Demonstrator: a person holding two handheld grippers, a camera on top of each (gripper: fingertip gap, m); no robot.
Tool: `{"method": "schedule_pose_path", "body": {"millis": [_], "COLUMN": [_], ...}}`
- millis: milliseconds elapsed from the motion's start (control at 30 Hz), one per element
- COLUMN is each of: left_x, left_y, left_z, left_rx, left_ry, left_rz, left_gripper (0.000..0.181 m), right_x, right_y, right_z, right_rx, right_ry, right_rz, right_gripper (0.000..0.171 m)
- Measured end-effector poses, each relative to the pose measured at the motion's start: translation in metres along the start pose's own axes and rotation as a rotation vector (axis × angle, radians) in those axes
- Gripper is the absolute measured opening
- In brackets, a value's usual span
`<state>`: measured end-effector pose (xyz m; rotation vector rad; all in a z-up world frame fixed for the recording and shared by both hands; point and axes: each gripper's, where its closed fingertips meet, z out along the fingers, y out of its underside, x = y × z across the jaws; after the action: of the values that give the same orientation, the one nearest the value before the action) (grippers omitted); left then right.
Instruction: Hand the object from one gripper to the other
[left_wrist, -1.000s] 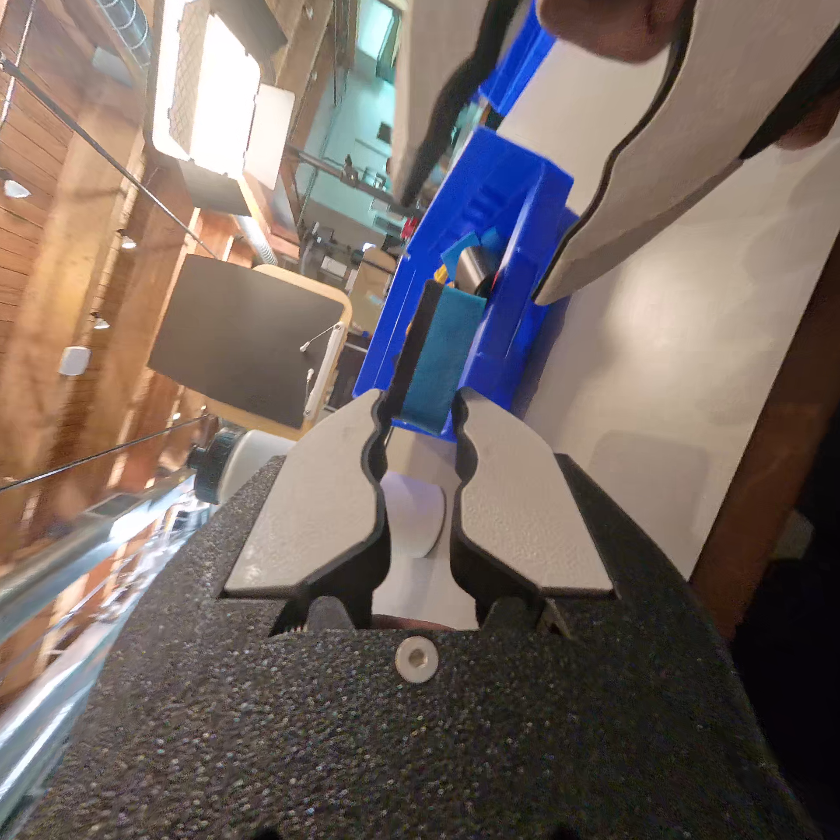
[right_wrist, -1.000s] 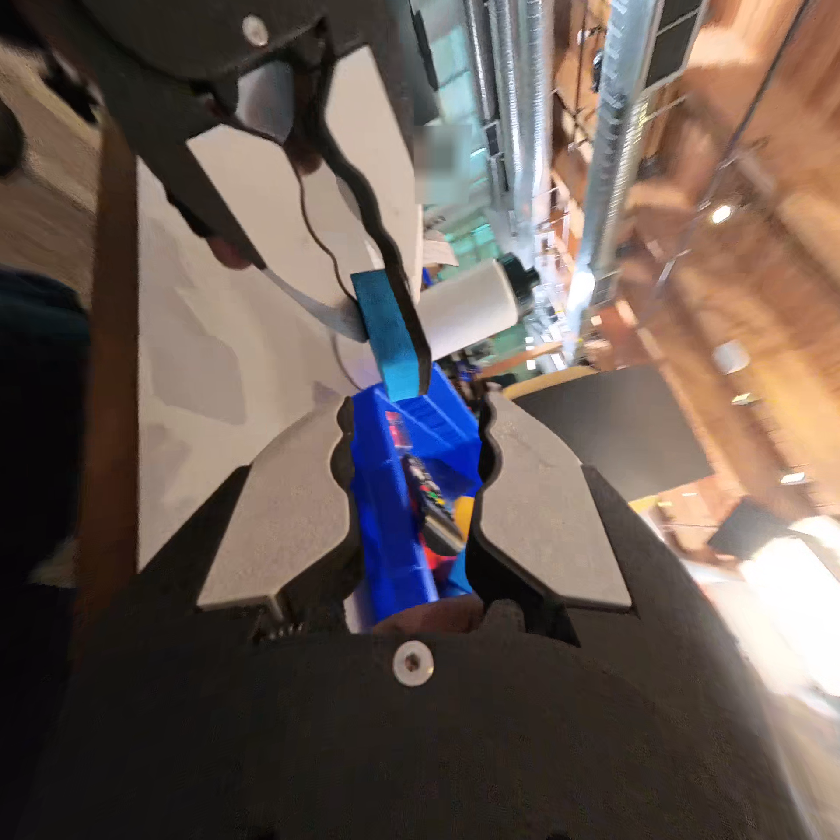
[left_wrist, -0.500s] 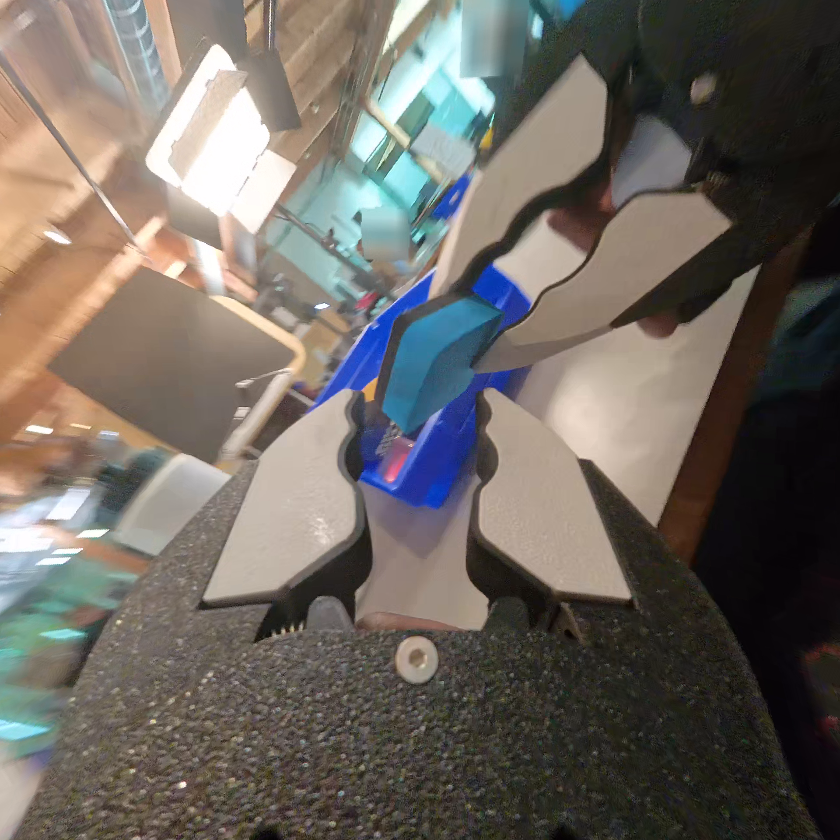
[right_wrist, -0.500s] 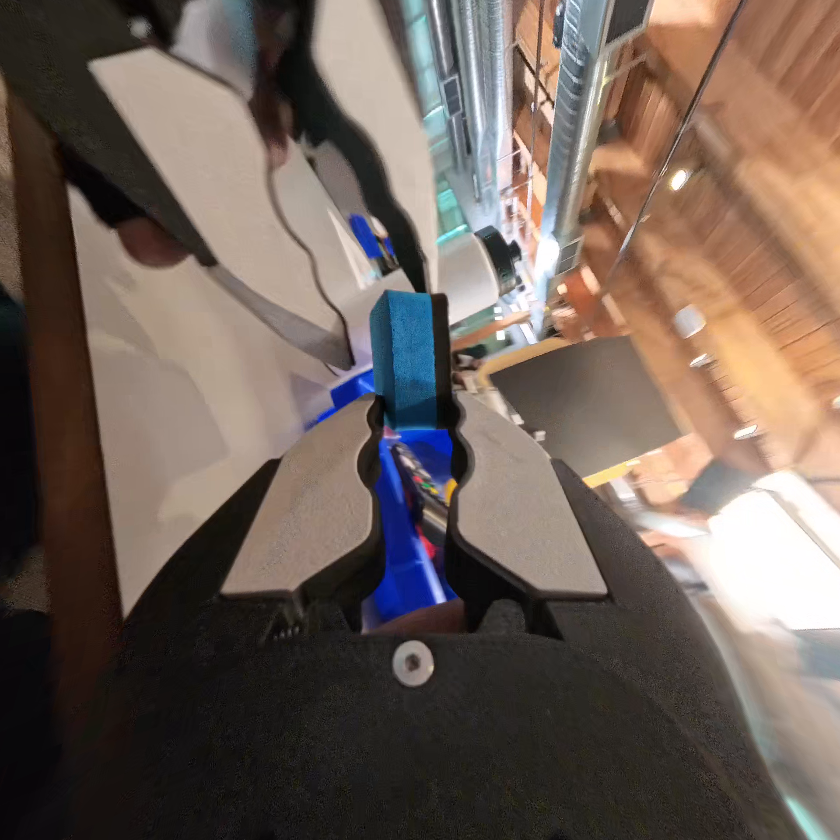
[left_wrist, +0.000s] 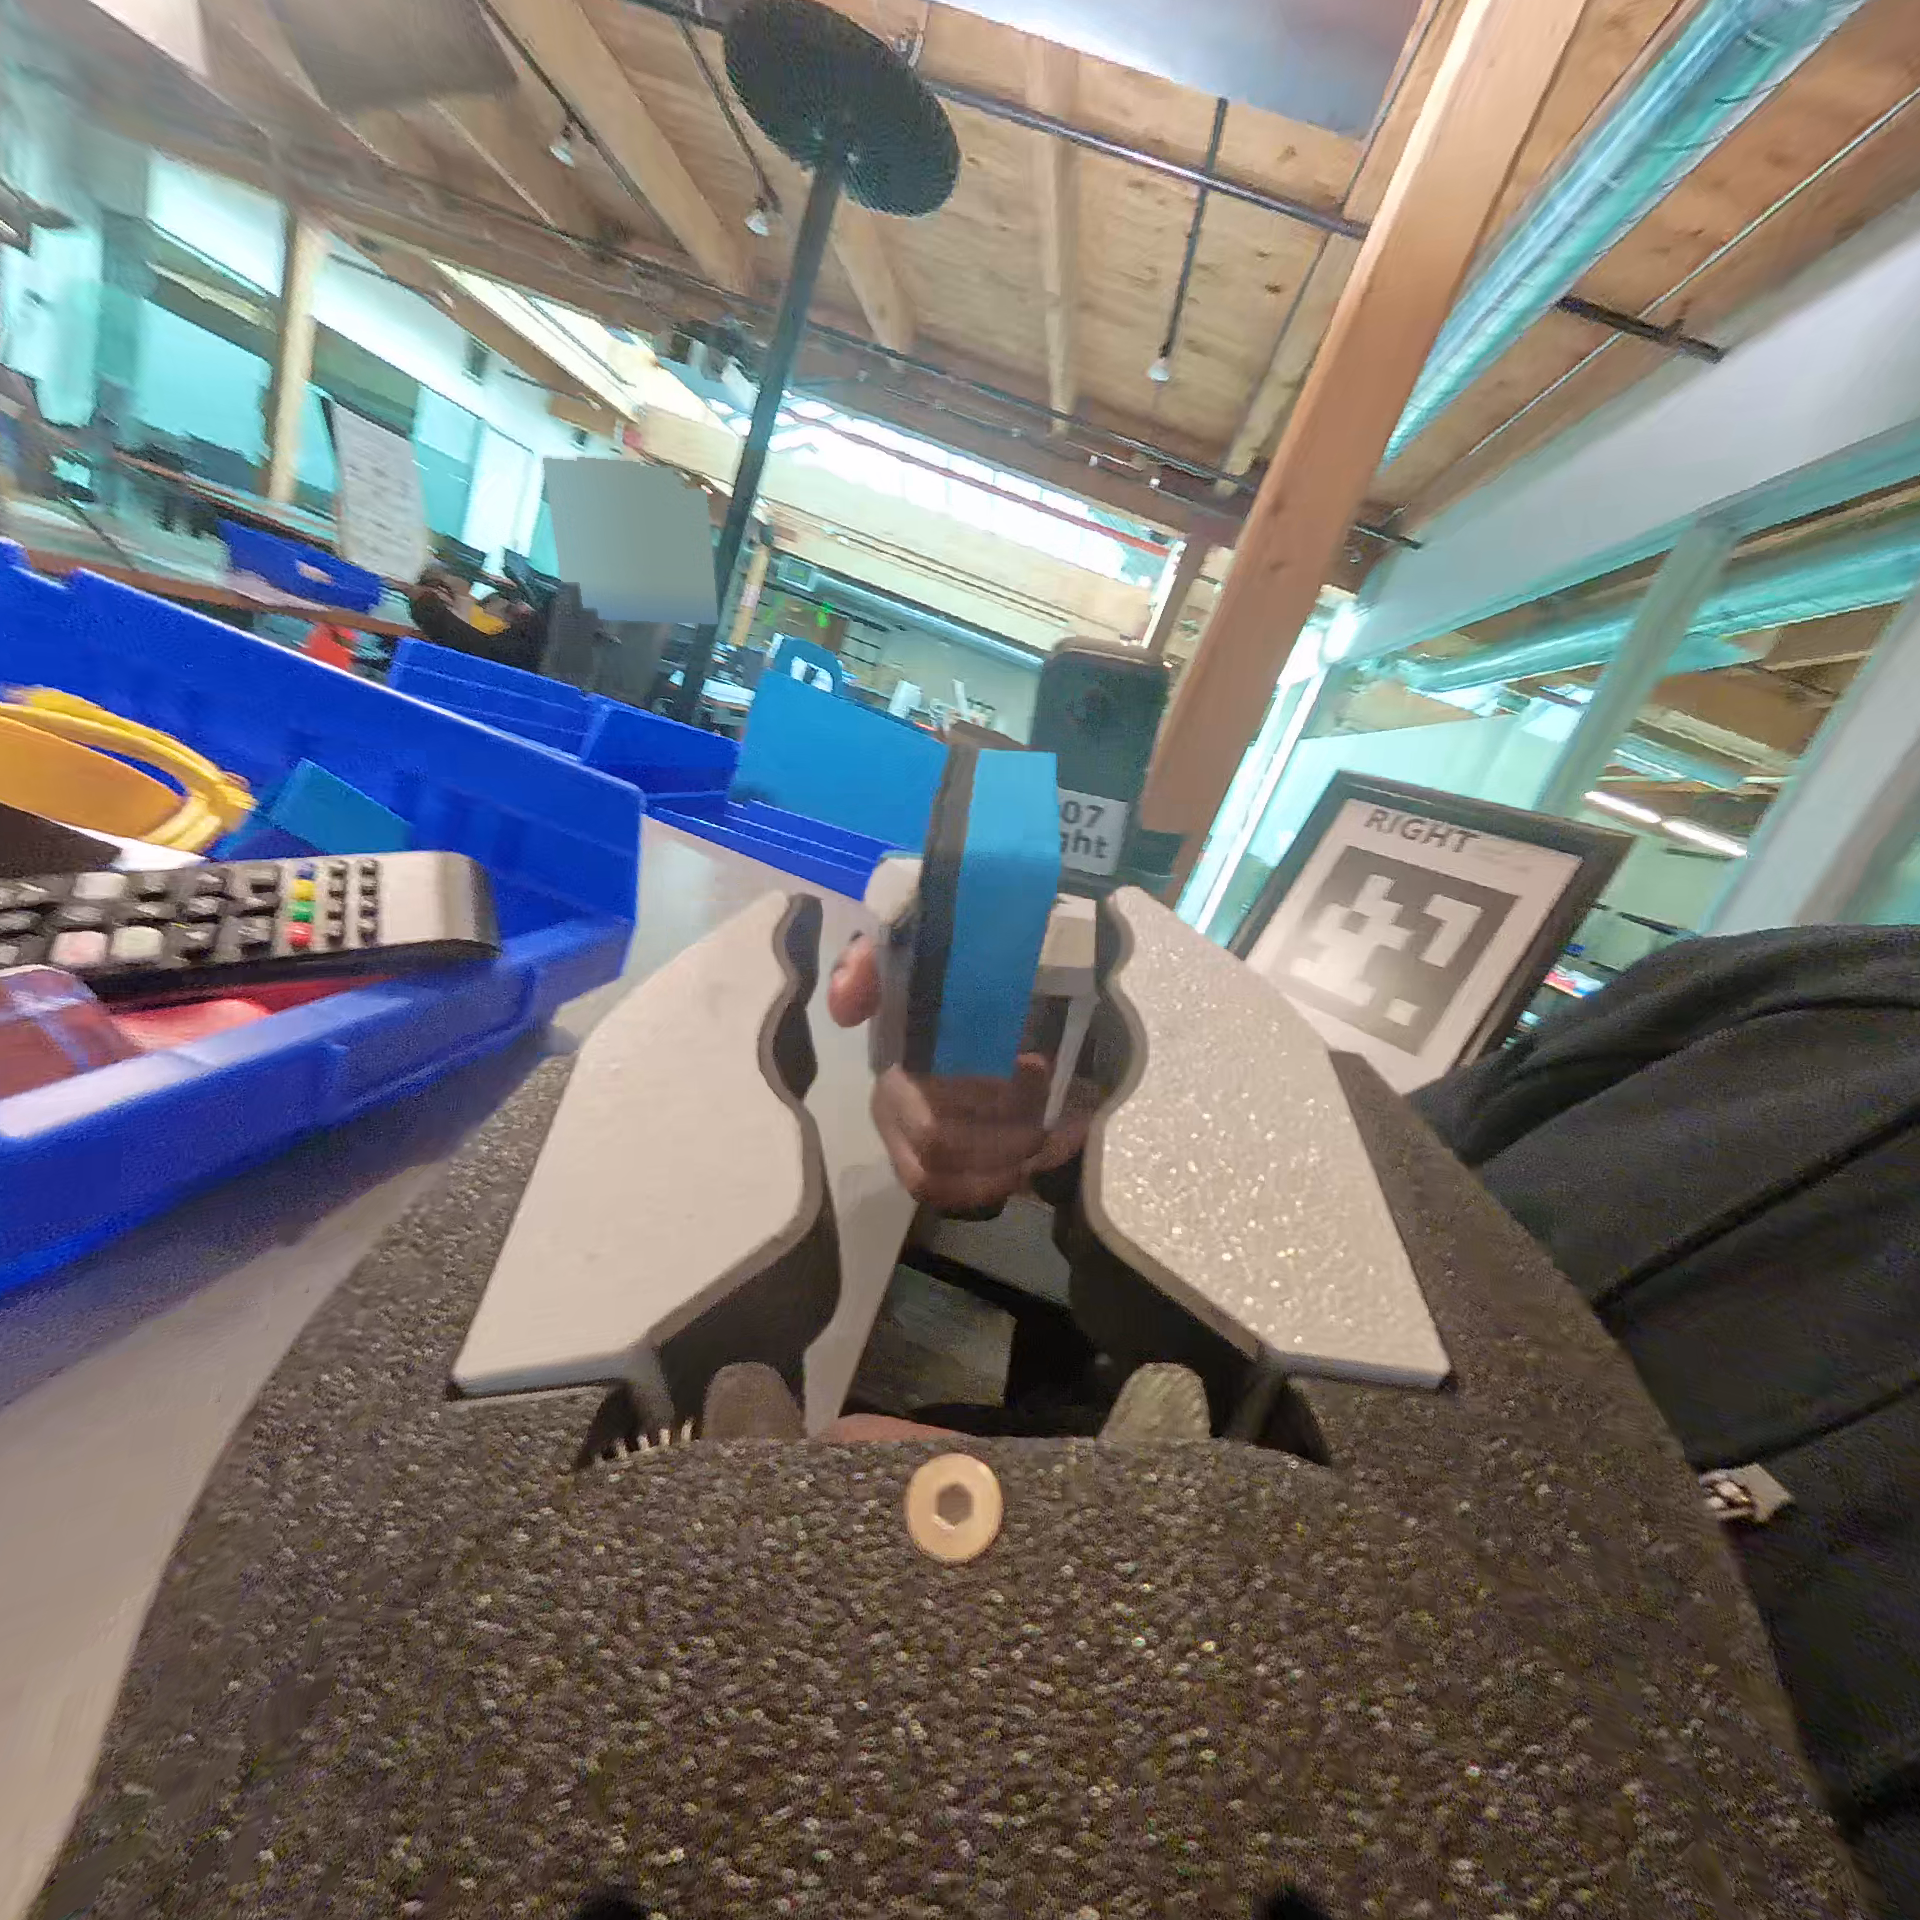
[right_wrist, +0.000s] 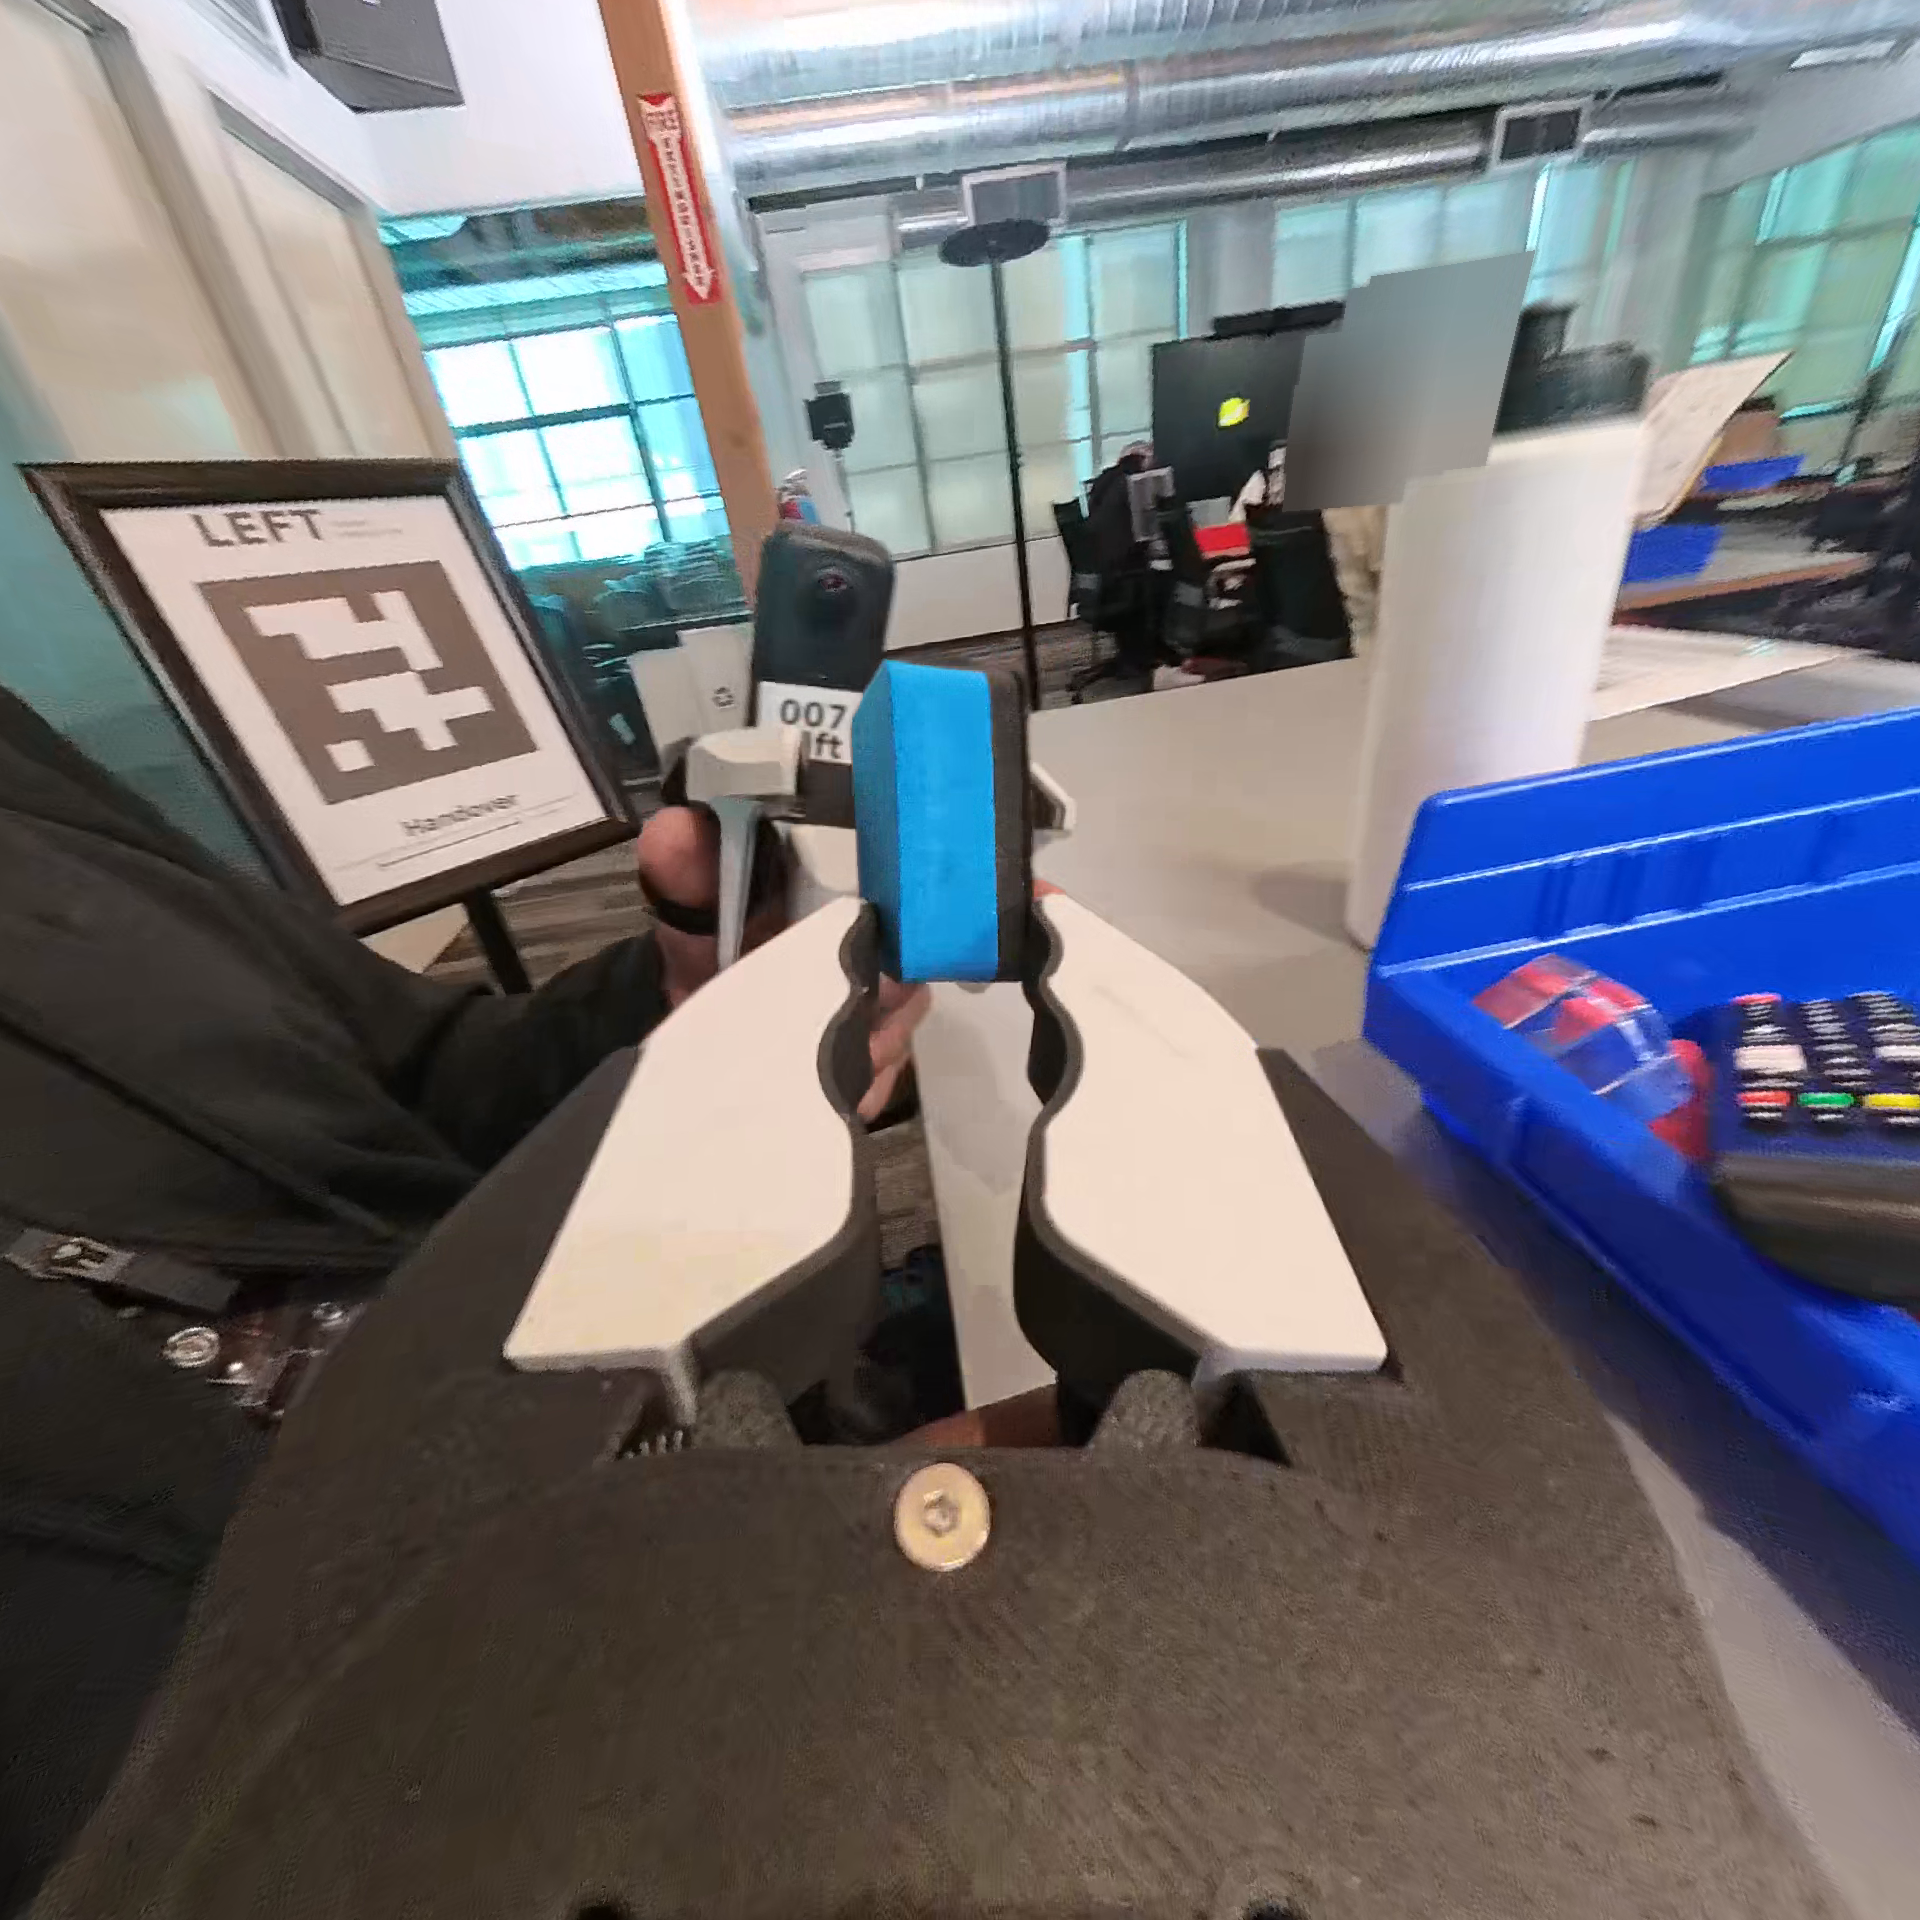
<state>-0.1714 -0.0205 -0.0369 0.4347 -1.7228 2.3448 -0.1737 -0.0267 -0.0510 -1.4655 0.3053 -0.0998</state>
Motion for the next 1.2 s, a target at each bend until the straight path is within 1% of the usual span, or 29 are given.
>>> {"method": "schedule_pose_path", "body": {"millis": [33, 67, 133, 200, 267, 367, 433, 467, 500, 567, 667, 733, 800, 833, 867, 900, 967, 1000, 1100, 1200], "left_x": [0.002, 0.005, 0.001, -0.007, -0.015, -0.022, -0.025, -0.025, -0.024, -0.023, -0.02, -0.017, -0.016, -0.016, -0.015, -0.014, -0.012, -0.011, -0.004, 0.004], "left_y": [0.004, 0.007, 0.008, 0.006, 0.002, -0.001, 0.001, 0.004, 0.008, 0.017, 0.025, 0.031, 0.035, 0.036, 0.035, 0.032, 0.022, 0.016, 0.004, 0.0], "left_z": [0.002, 0.002, 0.002, -0.001, -0.007, -0.015, -0.017, -0.016, -0.015, -0.011, -0.007, -0.005, -0.004, -0.004, -0.004, -0.004, -0.005, -0.007, -0.011, -0.012], "left_rx": [-0.015, -0.031, -0.044, -0.076, -0.136, -0.284, -0.382, -0.422, -0.451, -0.483, -0.508, -0.518, -0.523, -0.504, -0.478, -0.441, -0.352, -0.311, -0.178, -0.08], "left_ry": [0.013, 0.022, -0.034, -0.144, -0.286, -0.472, -0.56, -0.575, -0.573, -0.547, -0.514, -0.484, -0.457, -0.451, -0.441, -0.432, -0.423, -0.407, -0.303, -0.175], "left_rz": [0.001, 0.027, 0.14, 0.348, 0.654, 1.179, 1.454, 1.557, 1.63, 1.7, 1.769, 1.803, 1.807, 1.785, 1.733, 1.658, 1.462, 1.354, 1.039, 0.781], "left_gripper": [0.043, 0.025, 0.025, 0.025, 0.024, 0.024, 0.024, 0.024, 0.024, 0.024, 0.024, 0.024, 0.024, 0.025, 0.026, 0.031, 0.049, 0.053, 0.058, 0.058], "right_x": [-0.002, -0.003, 0.0, 0.01, 0.022, 0.026, 0.022, 0.019, 0.017, 0.014, 0.015, 0.018, 0.019, 0.019, 0.02, 0.02, 0.02, 0.02, 0.016, -0.001], "right_y": [0.003, 0.006, 0.011, 0.013, 0.008, -0.003, -0.007, -0.006, -0.004, 0.003, 0.016, 0.021, 0.02, 0.019, 0.019, 0.019, 0.013, 0.009, -0.002, -0.011], "right_z": [0.002, 0.004, 0.005, 0.004, -0.002, -0.012, -0.014, -0.014, -0.012, -0.008, -0.002, 0.0, 0.0, 0.0, -0.001, -0.001, -0.003, -0.004, -0.009, -0.011], "right_rx": [-0.011, -0.027, -0.057, -0.093, -0.118, -0.165, -0.214, -0.243, -0.274, -0.329, -0.391, -0.425, -0.409, -0.399, -0.397, -0.385, -0.321, -0.286, -0.162, -0.014], "right_ry": [-0.014, -0.018, 0.013, 0.109, 0.265, 0.455, 0.547, 0.577, 0.594, 0.605, 0.592, 0.597, 0.612, 0.611, 0.596, 0.581, 0.561, 0.544, 0.448, 0.261], "right_rz": [0.014, 0.02, -0.004, -0.095, -0.31, -0.745, -1.046, -1.18, -1.291, -1.443, -1.554, -1.599, -1.602, -1.577, -1.529, -1.462, -1.296, -1.203, -0.922, -0.644], "right_gripper": [0.026, 0.026, 0.027, 0.03, 0.032, 0.035, 0.038, 0.039, 0.041, 0.045, 0.05, 0.049, 0.036, 0.025, 0.025, 0.024, 0.024, 0.023, 0.023, 0.024]}}
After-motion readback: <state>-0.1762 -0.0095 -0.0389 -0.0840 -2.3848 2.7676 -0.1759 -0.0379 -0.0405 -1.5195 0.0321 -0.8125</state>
